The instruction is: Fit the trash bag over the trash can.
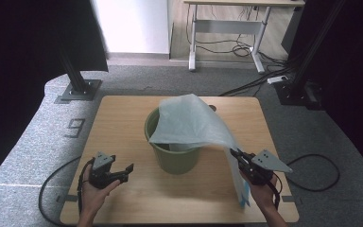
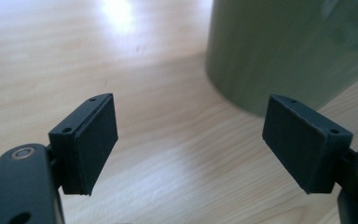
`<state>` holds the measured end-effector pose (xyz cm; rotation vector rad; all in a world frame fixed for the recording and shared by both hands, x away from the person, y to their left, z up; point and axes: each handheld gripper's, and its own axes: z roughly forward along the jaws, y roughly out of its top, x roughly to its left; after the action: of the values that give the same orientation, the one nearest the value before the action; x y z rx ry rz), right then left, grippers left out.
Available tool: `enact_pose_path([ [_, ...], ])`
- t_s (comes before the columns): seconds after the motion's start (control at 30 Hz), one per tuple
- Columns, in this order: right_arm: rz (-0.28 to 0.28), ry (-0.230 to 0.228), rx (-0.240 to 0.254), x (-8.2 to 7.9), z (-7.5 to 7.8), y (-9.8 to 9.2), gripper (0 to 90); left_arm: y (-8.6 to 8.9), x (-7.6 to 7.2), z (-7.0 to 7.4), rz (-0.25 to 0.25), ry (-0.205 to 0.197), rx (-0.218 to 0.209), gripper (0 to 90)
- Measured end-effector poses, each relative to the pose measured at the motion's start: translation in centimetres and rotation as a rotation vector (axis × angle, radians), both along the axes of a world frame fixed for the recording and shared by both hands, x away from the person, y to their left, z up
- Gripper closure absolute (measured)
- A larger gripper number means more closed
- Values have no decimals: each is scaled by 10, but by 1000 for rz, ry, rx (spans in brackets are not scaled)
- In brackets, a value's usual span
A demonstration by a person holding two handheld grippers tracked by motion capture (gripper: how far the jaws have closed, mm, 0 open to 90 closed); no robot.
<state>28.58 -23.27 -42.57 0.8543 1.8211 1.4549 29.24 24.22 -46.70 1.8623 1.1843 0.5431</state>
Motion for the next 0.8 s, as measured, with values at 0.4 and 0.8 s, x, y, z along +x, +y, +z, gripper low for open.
enact_pose_path([
  [0.4, 21, -7, -7, 2, 24, 1, 885, -28, -10, 52, -72, -111, -15, 191],
  [0.8, 17, -4, 16, 1, 33, -8, 884, -73, -11, 86, -187, -162, 10, 185],
])
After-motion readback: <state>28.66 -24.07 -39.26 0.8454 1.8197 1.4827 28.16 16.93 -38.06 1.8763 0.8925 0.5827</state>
